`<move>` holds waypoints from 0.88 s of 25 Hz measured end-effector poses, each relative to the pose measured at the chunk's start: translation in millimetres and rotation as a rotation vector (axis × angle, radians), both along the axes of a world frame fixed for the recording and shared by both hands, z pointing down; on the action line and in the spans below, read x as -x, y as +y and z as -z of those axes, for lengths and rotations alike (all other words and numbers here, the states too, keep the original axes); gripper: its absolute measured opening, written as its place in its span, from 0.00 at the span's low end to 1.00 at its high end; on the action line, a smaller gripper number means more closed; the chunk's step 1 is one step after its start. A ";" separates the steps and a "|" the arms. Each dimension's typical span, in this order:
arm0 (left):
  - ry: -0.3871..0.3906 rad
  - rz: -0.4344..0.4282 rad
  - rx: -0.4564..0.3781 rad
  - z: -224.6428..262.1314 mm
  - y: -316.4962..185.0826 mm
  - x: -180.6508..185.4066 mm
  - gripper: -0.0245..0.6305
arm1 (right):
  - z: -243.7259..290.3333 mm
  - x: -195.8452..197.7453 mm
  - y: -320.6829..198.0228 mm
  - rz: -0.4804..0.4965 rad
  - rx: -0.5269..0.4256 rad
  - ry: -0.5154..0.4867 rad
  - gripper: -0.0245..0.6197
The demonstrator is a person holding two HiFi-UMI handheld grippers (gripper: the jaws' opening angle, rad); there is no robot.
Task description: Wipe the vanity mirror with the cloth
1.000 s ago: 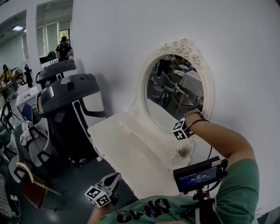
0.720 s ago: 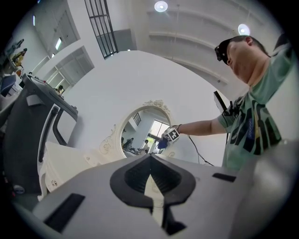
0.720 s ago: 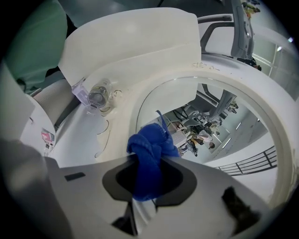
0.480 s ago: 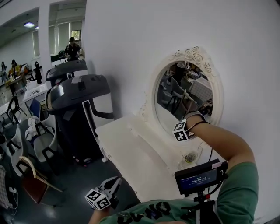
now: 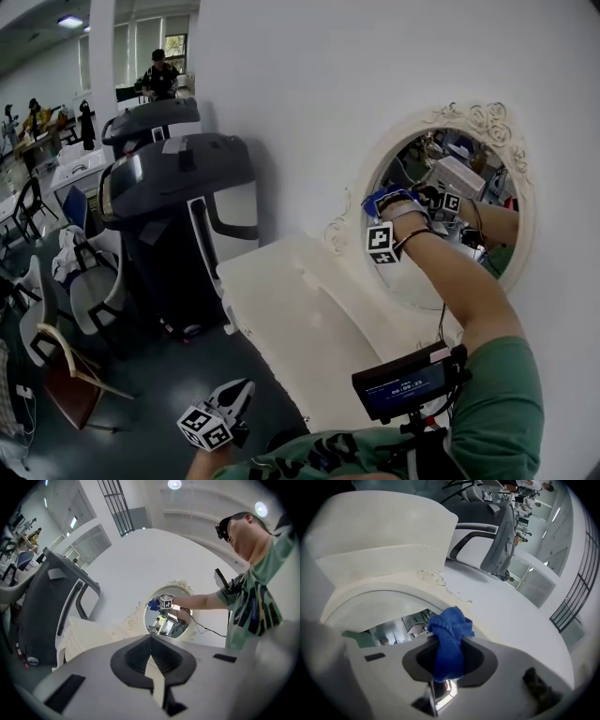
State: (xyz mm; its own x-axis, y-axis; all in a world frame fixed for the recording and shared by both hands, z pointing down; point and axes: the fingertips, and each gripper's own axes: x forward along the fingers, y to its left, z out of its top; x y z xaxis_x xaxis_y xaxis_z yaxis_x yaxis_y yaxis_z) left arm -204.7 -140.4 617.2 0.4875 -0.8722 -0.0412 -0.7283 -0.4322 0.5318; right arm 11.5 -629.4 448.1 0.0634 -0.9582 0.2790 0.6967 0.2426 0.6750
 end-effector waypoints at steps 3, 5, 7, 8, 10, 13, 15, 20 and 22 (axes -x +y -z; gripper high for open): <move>0.011 0.015 0.027 -10.4 -11.7 14.8 0.05 | -2.7 15.9 -28.9 -0.003 -0.017 0.013 0.15; 0.016 0.017 0.040 -16.6 -17.3 19.3 0.05 | -10.0 20.2 -42.4 -0.009 -0.014 0.031 0.15; 0.022 0.014 0.049 -19.6 -21.8 22.1 0.05 | -17.4 22.3 -51.9 -0.014 -0.009 0.039 0.15; 0.024 0.012 0.052 -20.9 -24.2 23.7 0.05 | -20.6 23.6 -55.6 -0.015 -0.006 0.040 0.15; 0.028 0.010 0.056 -22.8 -29.7 26.4 0.05 | -25.2 26.2 -61.8 -0.020 -0.002 0.042 0.15; 0.026 0.006 0.059 -27.0 -36.1 26.4 0.05 | -25.9 29.1 -66.5 -0.018 -0.004 0.037 0.15; 0.023 -0.005 0.056 -26.1 -37.6 22.6 0.05 | -25.9 28.0 -65.0 -0.020 -0.004 0.033 0.15; 0.023 -0.016 0.036 -14.2 -33.7 10.3 0.05 | -41.5 -2.9 -40.1 -0.138 0.078 0.077 0.15; 0.017 -0.009 0.024 -8.7 -29.8 7.8 0.05 | -48.2 -23.2 -23.1 -0.162 0.109 0.117 0.15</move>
State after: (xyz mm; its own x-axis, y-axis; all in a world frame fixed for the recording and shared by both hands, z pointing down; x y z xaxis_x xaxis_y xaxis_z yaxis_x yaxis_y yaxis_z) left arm -212.5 -170.2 625.9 0.4951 -0.8683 -0.0291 -0.7147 -0.4262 0.5546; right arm 34.7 -652.4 496.3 0.2518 -0.8975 0.3622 0.7146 0.4248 0.5558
